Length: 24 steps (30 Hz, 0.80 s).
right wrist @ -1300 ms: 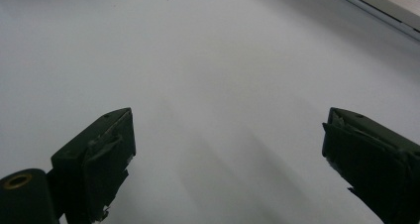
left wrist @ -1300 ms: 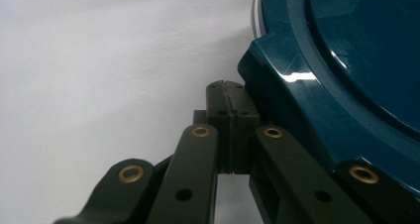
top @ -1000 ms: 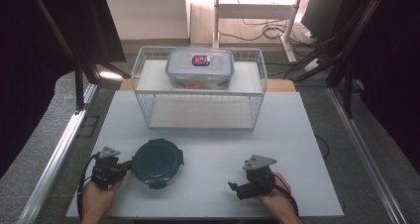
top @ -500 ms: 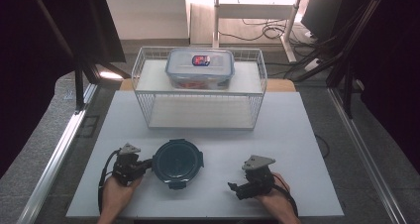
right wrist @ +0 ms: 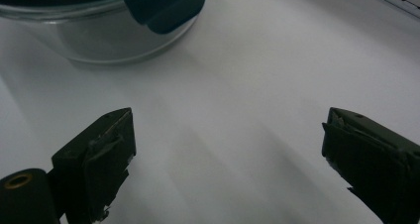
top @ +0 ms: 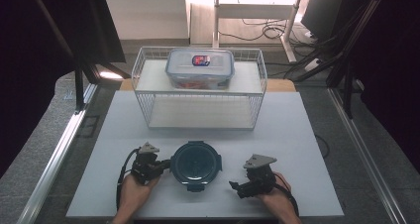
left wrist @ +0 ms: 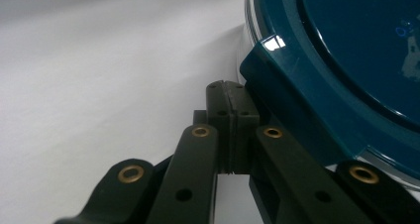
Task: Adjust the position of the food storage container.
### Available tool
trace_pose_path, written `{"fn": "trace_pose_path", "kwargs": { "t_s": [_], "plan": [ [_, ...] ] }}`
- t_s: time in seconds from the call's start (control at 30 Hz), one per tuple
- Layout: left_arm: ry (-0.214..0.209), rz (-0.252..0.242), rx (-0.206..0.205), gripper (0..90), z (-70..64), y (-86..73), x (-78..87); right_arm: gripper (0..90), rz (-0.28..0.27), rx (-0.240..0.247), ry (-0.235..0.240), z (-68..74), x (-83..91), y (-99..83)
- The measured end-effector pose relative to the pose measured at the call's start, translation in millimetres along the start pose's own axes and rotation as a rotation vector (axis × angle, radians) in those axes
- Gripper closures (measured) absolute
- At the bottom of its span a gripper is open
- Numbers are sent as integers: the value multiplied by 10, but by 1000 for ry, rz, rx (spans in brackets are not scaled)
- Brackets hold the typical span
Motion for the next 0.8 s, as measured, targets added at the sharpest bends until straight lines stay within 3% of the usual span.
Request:
{"fn": "trace_pose_path", "kwargs": {
  "t_s": [0.17, 0.33, 0.5, 0.67, 0.8],
  "plan": [
    [-17, 7, -16, 900, -88, 54, -53, 62, 2, -2, -5, -17, 7, -6],
    [-61, 34, -67, 900, -207, 65, -116, 62, 4, -4, -5, -28, 1, -13],
    [-39, 28, -105, 898, -213, 58, -96, 62, 7, 1, -8, -31, 15, -24],
    [69, 1, -112, 744, -141, -19, 42, 62, 4, -9, -7, -66, 57, -56],
    [77, -37, -98, 547, -74, -118, 155, 62, 1, -14, -3, -96, 85, -81]
  ]
}}
Point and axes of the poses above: each handheld gripper's, and its own axes: x roughly backward along the jaws, y roughly out of its top, z roughly to its left, the point moved 3 cm from there along -x, roughly forward along the jaws, and after that the axes turned 14 degrees about z, right-handed, at the moved point
